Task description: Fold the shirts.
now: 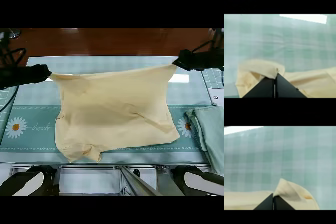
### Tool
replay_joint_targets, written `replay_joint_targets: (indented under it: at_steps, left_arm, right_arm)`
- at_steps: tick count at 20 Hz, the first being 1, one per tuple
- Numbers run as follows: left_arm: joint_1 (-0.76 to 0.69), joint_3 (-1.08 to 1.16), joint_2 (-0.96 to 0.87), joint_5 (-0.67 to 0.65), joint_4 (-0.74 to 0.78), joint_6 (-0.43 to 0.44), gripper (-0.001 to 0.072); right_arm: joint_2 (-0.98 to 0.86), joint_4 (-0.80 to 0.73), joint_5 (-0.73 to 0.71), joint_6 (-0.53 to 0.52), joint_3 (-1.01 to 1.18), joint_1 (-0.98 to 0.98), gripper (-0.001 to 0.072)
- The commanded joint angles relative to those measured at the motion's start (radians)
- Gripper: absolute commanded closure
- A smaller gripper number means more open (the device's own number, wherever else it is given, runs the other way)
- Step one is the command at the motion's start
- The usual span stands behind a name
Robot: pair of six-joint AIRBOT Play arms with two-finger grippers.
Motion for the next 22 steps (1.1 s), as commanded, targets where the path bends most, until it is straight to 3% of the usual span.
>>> replay_joint_targets:
  at_steps: [1, 2, 3, 5, 6, 9, 11, 12, 14, 16, 18, 20, 22]
  left_arm:
    - [-0.011, 0.019, -0.143, 0.112, -0.044, -0.002, 0.0686]
    - [-0.011, 0.027, -0.166, 0.111, -0.069, -0.002, 0.0684]
    - [-0.011, 0.030, -0.182, 0.111, -0.095, -0.002, 0.0604]
    - [-0.007, 0.032, -0.190, 0.083, -0.091, 0.003, 0.0017]
    - [0.011, 0.051, -0.190, 0.008, -0.056, 0.023, 0.0006]
    - [0.121, 0.124, -0.187, -0.381, 0.072, 0.029, 0.0007]
    - [0.209, 0.090, -0.177, -0.563, 0.138, 0.029, 0.0007]
    - [0.249, 0.036, -0.162, -0.593, 0.140, 0.035, 0.0007]
    - [0.319, -0.129, -0.106, -0.602, 0.129, 0.057, 0.0006]
    - [0.377, -0.299, -0.036, -0.573, 0.127, 0.086, 0.0006]
    - [0.457, -0.391, -0.005, -0.584, 0.133, 0.047, 0.0006]
    - [0.506, -0.443, 0.015, -0.621, 0.045, 0.106, 0.0006]
    - [0.508, -0.506, 0.045, -0.592, 0.002, 0.103, 0.0007]
  right_arm:
    - [-0.257, 0.115, -0.062, 0.023, 0.179, 0.000, 0.0691]
    - [-0.301, 0.142, -0.064, 0.038, 0.221, 0.000, 0.0690]
    - [-0.337, 0.170, -0.061, 0.056, 0.254, -0.001, 0.0656]
    - [-0.369, 0.198, -0.022, 0.082, 0.296, -0.014, 0.0076]
    - [-0.364, 0.196, 0.019, 0.076, 0.308, -0.032, 0.0085]
    - [-0.315, 0.144, 0.280, -0.003, 0.319, -0.141, 0.0089]
    - [-0.270, -0.045, 0.486, -0.019, 0.292, -0.212, 0.0091]
    - [-0.227, -0.104, 0.515, -0.020, 0.235, -0.243, 0.0092]
    - [-0.092, -0.101, 0.437, -0.012, 0.016, -0.311, 0.0092]
    - [0.077, -0.004, 0.293, -0.029, -0.267, -0.352, 0.0092]
    - [0.238, 0.094, 0.194, -0.108, -0.520, -0.354, 0.0092]
    - [0.360, 0.207, 0.155, -0.162, -0.705, -0.354, 0.0092]
    - [0.440, 0.275, 0.161, -0.199, -0.820, -0.354, 0.0092]
